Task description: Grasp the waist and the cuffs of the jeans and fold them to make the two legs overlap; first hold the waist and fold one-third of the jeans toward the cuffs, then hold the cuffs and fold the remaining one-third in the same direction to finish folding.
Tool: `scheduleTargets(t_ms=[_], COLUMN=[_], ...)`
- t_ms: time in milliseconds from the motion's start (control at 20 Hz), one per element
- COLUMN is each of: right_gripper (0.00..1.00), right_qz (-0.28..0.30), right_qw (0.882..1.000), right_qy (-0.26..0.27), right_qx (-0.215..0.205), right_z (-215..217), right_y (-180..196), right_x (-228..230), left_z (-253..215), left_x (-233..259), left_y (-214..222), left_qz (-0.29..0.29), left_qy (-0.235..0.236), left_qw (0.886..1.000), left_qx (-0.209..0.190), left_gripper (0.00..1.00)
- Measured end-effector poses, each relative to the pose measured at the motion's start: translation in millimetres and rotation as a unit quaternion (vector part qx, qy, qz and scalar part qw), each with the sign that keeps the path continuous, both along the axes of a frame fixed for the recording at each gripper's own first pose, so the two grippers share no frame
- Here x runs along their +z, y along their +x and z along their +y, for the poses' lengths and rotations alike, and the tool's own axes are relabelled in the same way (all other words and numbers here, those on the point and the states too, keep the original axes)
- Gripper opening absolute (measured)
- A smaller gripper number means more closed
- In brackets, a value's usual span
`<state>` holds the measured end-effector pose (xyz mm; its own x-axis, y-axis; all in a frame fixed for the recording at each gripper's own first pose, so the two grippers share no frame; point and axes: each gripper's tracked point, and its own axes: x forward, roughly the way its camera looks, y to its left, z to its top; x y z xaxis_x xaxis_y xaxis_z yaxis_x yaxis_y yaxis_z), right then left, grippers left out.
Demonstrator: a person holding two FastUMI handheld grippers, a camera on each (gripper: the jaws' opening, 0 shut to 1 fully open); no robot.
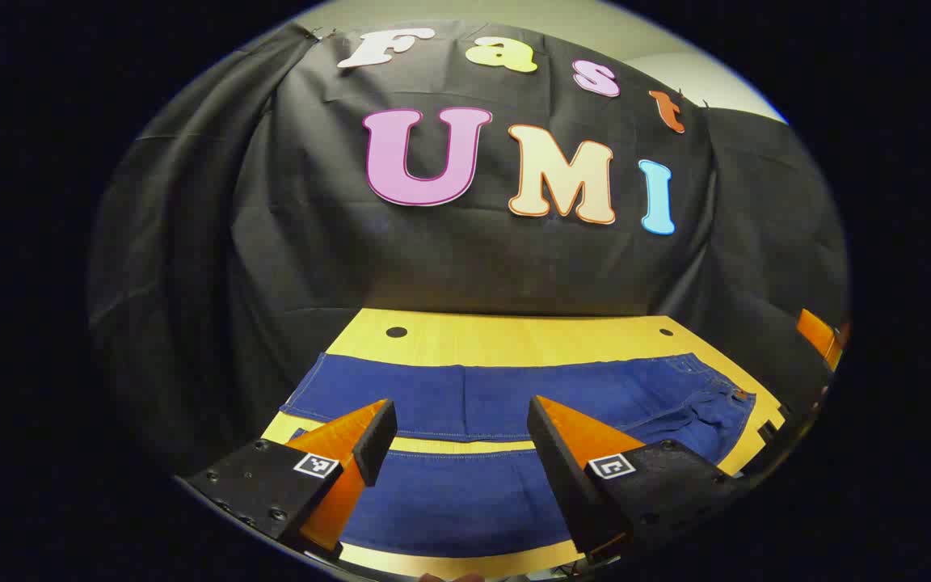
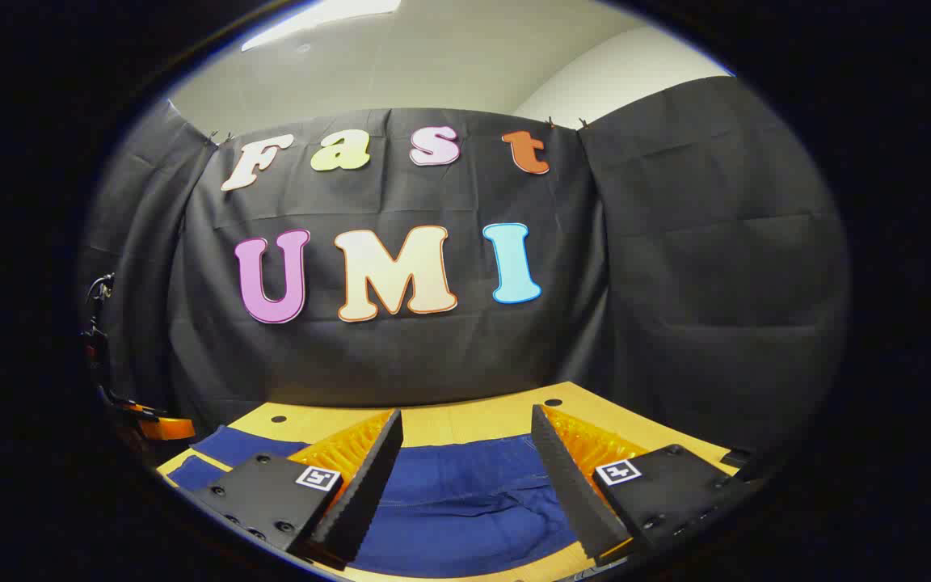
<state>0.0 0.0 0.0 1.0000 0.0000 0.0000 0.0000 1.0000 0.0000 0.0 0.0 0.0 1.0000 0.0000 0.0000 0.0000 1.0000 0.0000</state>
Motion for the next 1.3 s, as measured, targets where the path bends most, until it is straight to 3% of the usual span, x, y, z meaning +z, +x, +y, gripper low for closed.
scheduleTargets(t_ms=[200, 400, 600, 800, 1050, 1300], right_gripper=[0.96, 0.98, 0.98, 0.98, 0.99, 0.96], right_qz=[0.007, 0.022, 0.041, 0.053, 0.081, 0.103], right_qw=[1.0, 1.0, 0.999, 0.998, 0.994, 0.991], right_qy=[-0.001, -0.01, -0.014, -0.029, -0.03, -0.034], right_qx=[0.007, 0.01, 0.017, 0.027, 0.06, 0.084], right_z=[5, 4, 6, 15, 39, 58], right_y=[-5, -11, -19, -26, -26, -25], right_x=[-4, -12, -20, -33, -52, -68], left_z=[-5, -5, -9, 2, 10, 41], left_x=[-20, -48, -73, -100, -144, -184], left_y=[-2, -5, -13, -20, -37, -50], left_qz=[0.028, 0.064, 0.112, 0.162, 0.245, 0.339], left_qy=[-0.004, 0.021, 0.027, 0.063, 0.111, 0.158], left_qw=[0.999, 0.996, 0.988, 0.977, 0.948, 0.902], left_qx=[-0.028, -0.058, -0.102, -0.121, -0.173, -0.215], left_gripper=[0.96, 0.96, 0.96, 0.96, 0.96, 0.96])
